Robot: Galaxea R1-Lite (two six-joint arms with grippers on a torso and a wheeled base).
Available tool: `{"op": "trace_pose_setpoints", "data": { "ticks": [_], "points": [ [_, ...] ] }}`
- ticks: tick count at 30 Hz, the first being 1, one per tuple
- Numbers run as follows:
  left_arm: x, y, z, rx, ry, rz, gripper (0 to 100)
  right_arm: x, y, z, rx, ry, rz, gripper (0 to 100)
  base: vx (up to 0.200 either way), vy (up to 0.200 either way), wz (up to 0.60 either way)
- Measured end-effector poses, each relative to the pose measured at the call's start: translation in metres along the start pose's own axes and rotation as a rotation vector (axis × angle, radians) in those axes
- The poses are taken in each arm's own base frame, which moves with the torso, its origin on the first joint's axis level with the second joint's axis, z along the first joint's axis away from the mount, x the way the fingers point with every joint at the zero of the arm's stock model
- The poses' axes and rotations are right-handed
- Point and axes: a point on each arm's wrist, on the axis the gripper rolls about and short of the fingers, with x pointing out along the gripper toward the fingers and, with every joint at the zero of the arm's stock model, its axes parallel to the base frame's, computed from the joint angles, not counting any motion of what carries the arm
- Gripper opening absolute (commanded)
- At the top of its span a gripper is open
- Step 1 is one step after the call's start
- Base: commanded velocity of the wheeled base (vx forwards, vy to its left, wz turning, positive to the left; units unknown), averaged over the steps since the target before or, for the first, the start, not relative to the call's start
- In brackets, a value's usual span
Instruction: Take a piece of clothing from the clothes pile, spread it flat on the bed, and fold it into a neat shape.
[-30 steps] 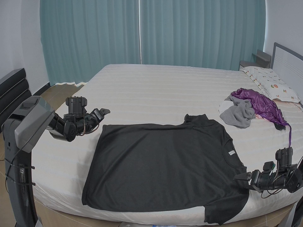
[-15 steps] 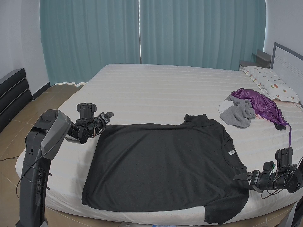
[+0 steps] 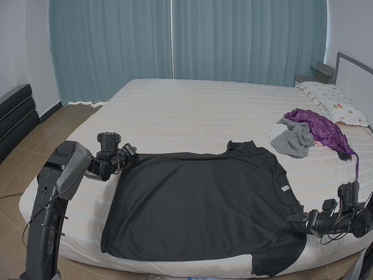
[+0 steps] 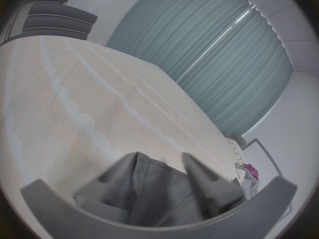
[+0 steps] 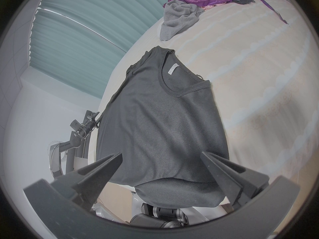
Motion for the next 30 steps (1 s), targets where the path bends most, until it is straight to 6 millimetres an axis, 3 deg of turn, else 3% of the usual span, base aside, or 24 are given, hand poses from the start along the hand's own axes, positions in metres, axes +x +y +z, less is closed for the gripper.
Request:
{"op": "trace_pose_setpoints", "data": {
  "ticks": [14,30],
  "points": [
    [0.007,0.003,0.017,-0.009,-0.096,0.011,0,-0.001,-0.001,0.001,0.006,-0.009,-0.002,100,0.0,0.0,0.0],
    [0.017,0.01,0.02,-0.011,-0.126,0.003,0,-0.001,0.001,0.007,0.046,-0.052,0.016,100,0.0,0.0,0.0]
  ]
}}
